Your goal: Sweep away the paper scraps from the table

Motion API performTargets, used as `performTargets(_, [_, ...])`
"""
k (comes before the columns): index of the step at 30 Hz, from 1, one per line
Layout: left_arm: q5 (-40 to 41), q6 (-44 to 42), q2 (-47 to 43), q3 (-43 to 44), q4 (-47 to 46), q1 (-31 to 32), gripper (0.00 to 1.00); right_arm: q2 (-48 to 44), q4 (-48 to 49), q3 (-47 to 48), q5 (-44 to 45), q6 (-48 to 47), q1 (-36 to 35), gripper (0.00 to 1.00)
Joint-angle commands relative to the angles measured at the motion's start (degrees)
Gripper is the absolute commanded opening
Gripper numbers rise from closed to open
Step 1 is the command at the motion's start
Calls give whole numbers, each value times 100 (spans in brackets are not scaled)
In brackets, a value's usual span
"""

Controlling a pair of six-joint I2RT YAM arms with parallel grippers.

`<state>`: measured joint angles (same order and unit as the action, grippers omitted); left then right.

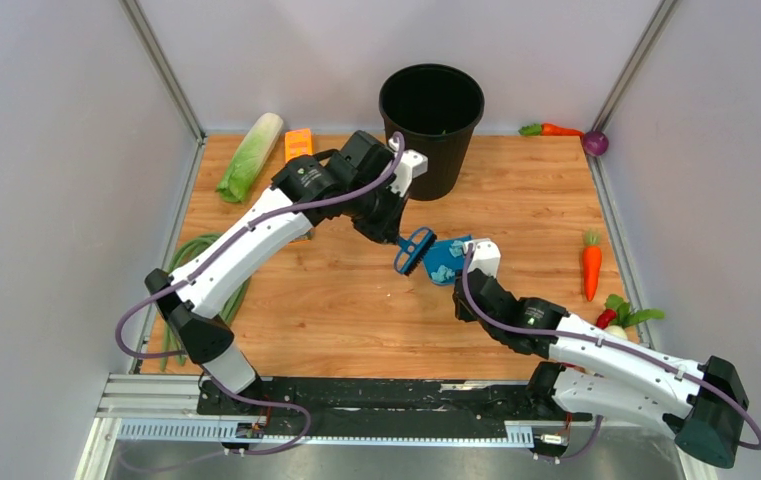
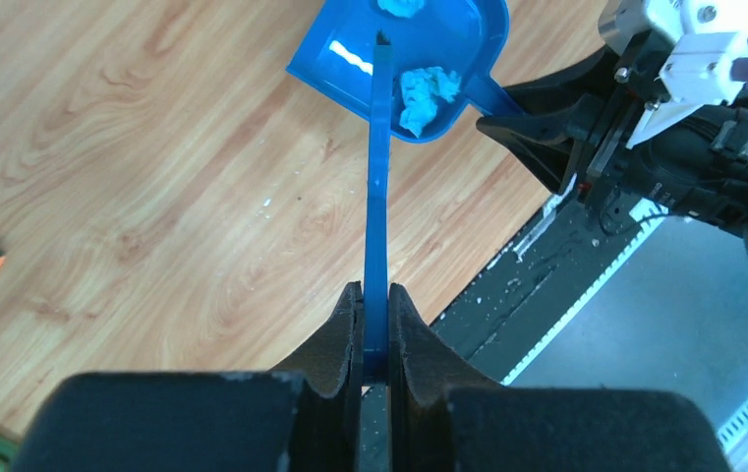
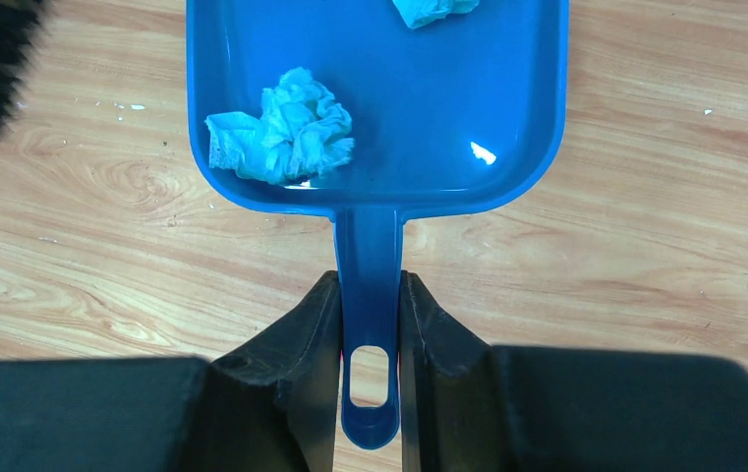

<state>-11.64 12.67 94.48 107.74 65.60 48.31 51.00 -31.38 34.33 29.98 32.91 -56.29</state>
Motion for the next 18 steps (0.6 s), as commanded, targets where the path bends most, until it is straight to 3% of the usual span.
performTargets(1, [591, 350, -526, 370, 154, 20, 0, -55, 264, 223, 219, 14, -5, 0])
performTargets(6, [1346, 587, -948, 160, 32, 20, 0, -55, 167, 416, 307, -100, -5, 0])
performTargets(12, [2332, 1035, -1589, -674, -223, -32, 0, 129, 35, 934, 325, -311, -13, 0])
performTargets(18, [2456, 1370, -2222, -1702, -425, -340, 0, 603, -62, 1708, 325, -636, -13, 0])
